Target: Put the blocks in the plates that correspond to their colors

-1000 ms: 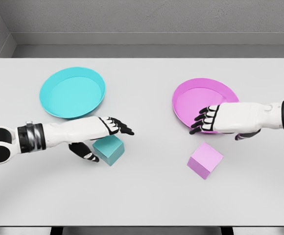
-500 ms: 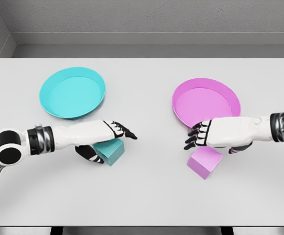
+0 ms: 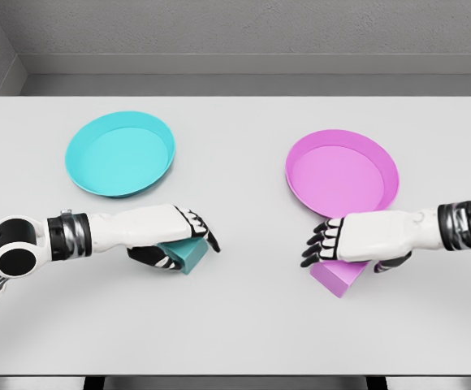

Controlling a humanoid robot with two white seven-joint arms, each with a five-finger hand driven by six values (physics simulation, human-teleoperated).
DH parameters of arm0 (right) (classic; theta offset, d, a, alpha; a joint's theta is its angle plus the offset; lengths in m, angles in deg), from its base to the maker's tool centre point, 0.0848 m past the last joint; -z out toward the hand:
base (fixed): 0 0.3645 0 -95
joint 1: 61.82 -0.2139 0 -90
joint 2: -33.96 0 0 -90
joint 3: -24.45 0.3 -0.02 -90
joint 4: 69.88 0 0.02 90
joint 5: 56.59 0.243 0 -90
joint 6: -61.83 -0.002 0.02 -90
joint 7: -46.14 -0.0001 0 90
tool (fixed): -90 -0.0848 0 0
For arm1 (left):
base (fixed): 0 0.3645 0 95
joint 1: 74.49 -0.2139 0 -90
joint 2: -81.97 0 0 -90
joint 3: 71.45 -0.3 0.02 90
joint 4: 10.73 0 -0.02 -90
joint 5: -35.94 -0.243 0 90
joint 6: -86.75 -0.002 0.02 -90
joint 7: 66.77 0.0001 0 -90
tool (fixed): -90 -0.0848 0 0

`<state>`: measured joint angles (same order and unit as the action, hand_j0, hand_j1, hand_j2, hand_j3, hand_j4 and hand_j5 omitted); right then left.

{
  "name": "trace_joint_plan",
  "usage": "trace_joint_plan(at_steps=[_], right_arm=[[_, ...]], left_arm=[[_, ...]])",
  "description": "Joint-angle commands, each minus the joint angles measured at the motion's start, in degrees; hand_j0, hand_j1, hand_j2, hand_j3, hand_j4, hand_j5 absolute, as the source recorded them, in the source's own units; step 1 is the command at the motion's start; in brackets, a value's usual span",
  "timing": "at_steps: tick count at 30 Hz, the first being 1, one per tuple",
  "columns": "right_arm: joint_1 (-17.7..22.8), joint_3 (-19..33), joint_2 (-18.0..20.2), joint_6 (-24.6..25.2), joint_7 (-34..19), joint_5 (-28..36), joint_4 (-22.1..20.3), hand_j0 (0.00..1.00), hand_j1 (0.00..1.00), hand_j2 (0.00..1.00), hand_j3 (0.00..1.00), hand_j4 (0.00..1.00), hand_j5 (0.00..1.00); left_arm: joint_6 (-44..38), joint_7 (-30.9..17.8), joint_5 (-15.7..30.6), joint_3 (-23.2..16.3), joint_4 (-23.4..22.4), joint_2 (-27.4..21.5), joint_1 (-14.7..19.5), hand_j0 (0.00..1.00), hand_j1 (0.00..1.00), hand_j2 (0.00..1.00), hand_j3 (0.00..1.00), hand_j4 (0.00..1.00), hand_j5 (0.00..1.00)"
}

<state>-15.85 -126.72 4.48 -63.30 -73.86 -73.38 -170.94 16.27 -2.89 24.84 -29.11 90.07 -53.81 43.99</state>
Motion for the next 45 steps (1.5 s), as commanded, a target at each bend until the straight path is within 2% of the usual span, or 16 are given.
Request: trace_joint_plan(at_steps=[1, 3, 8, 11, 13, 18, 22, 24, 28, 30, 33, 34, 39, 40, 42, 45], right_arm=[[0.0, -0.36, -0.06, 0.12, 0.64, 0.36, -0.01, 1.0, 1.0, 1.0, 1.0, 1.0, 1.0], [0.09, -0.71, -0.5, 0.12, 0.55, 0.36, -0.01, 1.0, 1.0, 1.0, 1.0, 1.0, 1.0], [0.09, -1.77, -1.73, 0.12, 0.38, 0.27, 0.08, 1.0, 1.0, 1.0, 1.0, 1.0, 1.0], [0.09, -1.24, -1.73, 0.12, -0.06, 0.27, 0.16, 0.82, 0.82, 0.82, 0.82, 0.82, 0.82], [0.09, -0.98, -1.73, 0.12, -0.33, 0.27, 0.16, 0.78, 0.78, 0.78, 0.78, 0.78, 0.78], [0.09, -0.8, -1.73, 0.12, -1.03, 0.27, 0.25, 0.75, 0.75, 0.75, 0.75, 0.75, 0.75], [0.09, -0.36, -1.73, 0.12, -1.03, 0.27, 0.25, 0.7, 0.7, 0.7, 0.7, 0.7, 0.7], [0.09, 1.13, -1.73, 0.12, -1.03, 0.36, 0.6, 0.7, 0.7, 0.7, 0.7, 0.7, 0.7], [0.18, 2.8, -1.73, 0.12, -0.68, 0.45, 1.31, 0.68, 0.68, 0.68, 0.68, 0.68, 0.68], [0.17, 3.86, -1.73, 0.12, -0.42, 0.53, 1.39, 0.68, 0.68, 0.68, 0.68, 0.68, 0.68], [0.09, 5.79, -1.73, 0.12, -0.24, 2.12, 1.48, 0.68, 0.68, 0.68, 0.68, 0.68, 0.68], [0.17, 6.41, -1.73, 0.12, -0.24, 2.38, 1.48, 0.68, 0.68, 0.68, 0.68, 0.68, 0.68], [0.17, 8.43, -1.73, 0.12, -0.24, 5.46, 2.01, 0.68, 0.68, 0.68, 0.68, 0.68, 0.68], [0.17, 9.31, -1.64, 0.12, -0.24, 6.07, 2.62, 0.68, 0.68, 0.68, 0.68, 0.68, 0.68], [0.09, 11.15, -1.64, 0.12, -0.24, 7.65, 4.2, 0.68, 0.68, 0.68, 0.68, 0.68, 0.68], [0.09, 14.49, -1.73, 0.12, -0.33, 10.81, 6.4, 0.68, 0.68, 0.68, 0.68, 0.68, 0.68]], left_arm=[[2.0, 0.02, 0.29, 0.02, 0.1, -0.19, 0.0, 0.46, 0.46, 0.46, 0.46, 0.46, 0.46], [3.94, 0.02, 0.29, 0.02, 0.1, -0.19, 0.09, 0.42, 0.42, 0.42, 0.42, 0.42, 0.42], [5.0, 0.02, 0.29, 0.2, 0.1, -0.19, 3.78, 0.42, 0.42, 0.42, 0.42, 0.42, 0.42], [4.29, 0.02, 0.29, 0.99, -0.43, -0.54, 6.06, 0.42, 0.42, 0.42, 0.42, 0.42, 0.42], [4.2, 0.11, 0.29, 1.95, -3.59, -0.45, 7.73, 0.42, 0.42, 0.42, 0.42, 0.42, 0.42], [4.2, 0.11, 0.2, 9.51, -12.99, 0.08, 8.61, 0.42, 0.42, 0.42, 0.42, 0.42, 0.42], [4.03, 0.11, 0.12, 13.2, -17.48, 0.43, 9.4, 0.42, 0.42, 0.42, 0.42, 0.42, 0.42], [3.94, 0.02, -3.57, 14.87, -20.38, 3.15, 9.49, 0.42, 0.42, 0.42, 0.42, 0.42, 0.42], [3.94, 0.02, -8.49, 14.7, -28.73, 9.22, 11.95, 0.45, 0.45, 0.45, 0.45, 0.45, 0.45], [3.94, 0.02, -9.02, 14.52, -31.54, 10.71, 12.74, 0.47, 0.47, 0.47, 0.47, 0.47, 0.47], [3.94, 0.02, -9.29, 14.26, -34.09, 11.5, 12.83, 0.58, 0.58, 0.58, 0.58, 0.58, 0.58], [3.94, 0.02, -9.29, 14.26, -35.15, 11.77, 12.83, 0.66, 0.66, 0.66, 0.66, 0.66, 0.66], [3.85, 0.02, -9.11, 14.7, -36.38, 11.77, 12.92, 0.91, 0.91, 0.91, 0.91, 0.91, 0.91], [3.94, 0.02, -8.94, 14.79, -36.29, 11.59, 13.36, 1.0, 1.0, 1.0, 1.0, 1.0, 1.0], [4.64, 0.02, -8.67, 15.84, -35.59, 10.71, 13.62, 1.0, 1.0, 1.0, 1.0, 1.0, 1.0], [6.93, 0.02, -8.59, 19.44, -35.15, 8.25, 13.45, 1.0, 1.0, 1.0, 1.0, 1.0, 1.0]])
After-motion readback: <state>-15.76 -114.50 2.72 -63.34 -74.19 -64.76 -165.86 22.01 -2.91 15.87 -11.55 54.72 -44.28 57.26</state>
